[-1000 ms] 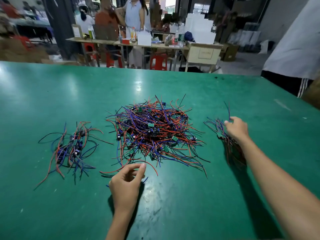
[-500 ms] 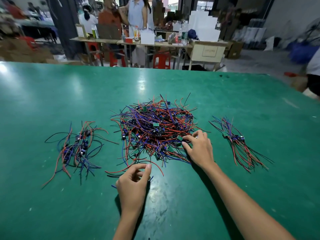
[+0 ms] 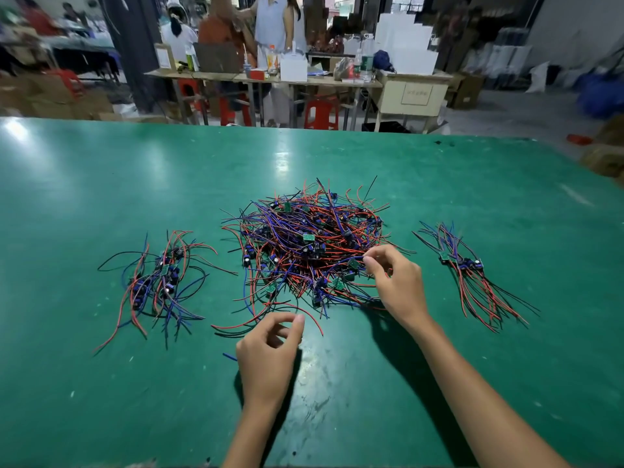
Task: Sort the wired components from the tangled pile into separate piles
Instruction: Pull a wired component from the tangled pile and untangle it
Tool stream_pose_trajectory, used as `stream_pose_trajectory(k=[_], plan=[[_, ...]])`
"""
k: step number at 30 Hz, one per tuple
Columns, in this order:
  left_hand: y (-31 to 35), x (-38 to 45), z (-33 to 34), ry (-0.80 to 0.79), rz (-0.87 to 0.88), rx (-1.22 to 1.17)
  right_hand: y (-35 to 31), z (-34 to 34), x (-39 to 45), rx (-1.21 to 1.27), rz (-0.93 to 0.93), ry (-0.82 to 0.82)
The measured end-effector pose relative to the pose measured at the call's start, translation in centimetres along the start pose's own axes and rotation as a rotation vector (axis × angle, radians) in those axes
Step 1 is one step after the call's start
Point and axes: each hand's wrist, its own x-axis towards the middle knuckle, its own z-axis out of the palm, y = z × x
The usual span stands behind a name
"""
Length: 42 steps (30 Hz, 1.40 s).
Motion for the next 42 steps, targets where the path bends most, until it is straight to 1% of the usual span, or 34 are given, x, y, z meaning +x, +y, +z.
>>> stream_pose_trajectory(k=[1, 3, 5, 6, 8, 9, 10, 13, 14, 16, 17, 19, 20, 21, 22, 23, 25, 26, 28, 30, 32, 34, 36, 38, 39, 40, 42], plan=[[0.4, -0.1, 0.1, -0.026, 0.039, 0.031, -0.6, -0.4, -0.5, 0.051, -0.026, -0.006], [1.1, -0.5, 0.7, -0.142, 0.076, 0.023, -1.7, -0.9, -1.9, 0.151, -0.062, -0.013], [2.0, -0.8, 1.8, -0.237, 0.025, -0.063, -2.5, -1.1, -3.5, 0.245, -0.088, 0.021], [2.2, -0.8, 2.4, -0.227, 0.023, -0.057, -2.7, -1.2, -4.2, 0.295, -0.085, 0.045], [2.1, -0.7, 3.4, -0.117, 0.095, 0.080, -3.1, -1.3, -5.3, 0.438, -0.039, 0.093], [1.9, -0.5, 3.7, -0.087, 0.143, 0.165, -3.1, -1.4, -5.8, 0.508, -0.007, 0.118], [1.9, -0.2, 3.9, -0.096, 0.175, 0.240, -3.0, -1.5, -6.2, 0.566, 0.031, 0.143], [2.2, 0.3, 3.8, -0.246, 0.246, 0.384, -2.4, -1.6, -7.1, 0.677, 0.161, 0.197], [2.3, 0.3, 3.5, -0.300, 0.270, 0.354, -2.1, -1.6, -7.4, 0.689, 0.190, 0.215], [2.6, 0.3, 2.9, -0.447, 0.246, 0.149, -1.6, -1.5, -7.6, 0.684, 0.228, 0.251], [3.1, 0.2, 2.5, -0.549, 0.187, 0.023, -1.5, -1.5, -7.6, 0.683, 0.247, 0.270], [4.6, 0.0, 1.9, -0.743, 0.003, -0.211, -1.5, -1.3, -7.4, 0.685, 0.282, 0.314], [5.2, -0.2, 1.6, -0.808, -0.073, -0.284, -1.5, -1.2, -7.2, 0.683, 0.295, 0.336], [5.7, -0.4, 1.4, -0.849, -0.109, -0.310, -1.6, -1.1, -6.9, 0.678, 0.303, 0.354], [5.8, -0.5, 1.3, -0.868, -0.110, -0.303, -1.7, -0.9, -6.7, 0.675, 0.304, 0.369], [5.9, -0.6, 1.4, -0.866, -0.080, -0.272, -1.9, -0.8, -6.5, 0.671, 0.300, 0.381], [6.0, -0.6, 1.7, -0.813, -0.014, -0.209, -2.3, -0.6, -6.1, 0.666, 0.286, 0.400], [6.0, -0.6, 1.9, -0.772, -0.015, -0.245, -2.5, -0.5, -6.0, 0.667, 0.281, 0.405], [6.3, -0.2, 2.0, -0.666, -0.109, -0.463, -2.7, -0.4, -5.8, 0.680, 0.284, 0.409], [6.5, 0.4, 1.8, -0.567, -0.219, -0.667, -2.6, -0.3, -5.9, 0.693, 0.305, 0.370], [6.5, 0.9, 1.5, -0.491, -0.259, -0.712, -2.3, 0.0, -6.5, 0.685, 0.336, 0.273], [6.7, 1.5, 0.9, -0.425, -0.253, -0.676, -1.6, 0.5, -7.4, 0.656, 0.367, 0.203], [6.7, 2.8, -0.2, -0.349, -0.223, -0.652, -0.9, 0.7, -8.0, 0.628, 0.392, 0.190], [6.4, 5.5, -2.2, -0.253, -0.156, -0.624, -0.4, 0.7, -8.3, 0.606, 0.407, 0.194], [6.0, 7.3, -3.4, -0.194, -0.105, -0.567, -0.2, 0.8, -8.3, 0.590, 0.411, 0.190], [5.5, 9.3, -4.7, -0.128, -0.045, -0.463, 0.0, 0.9, -8.3, 0.564, 0.409, 0.179], [3.9, 13.3, -7.2, -0.016, 0.046, -0.110, 0.2, 1.2, -8.3, 0.466, 0.383, 0.127]])
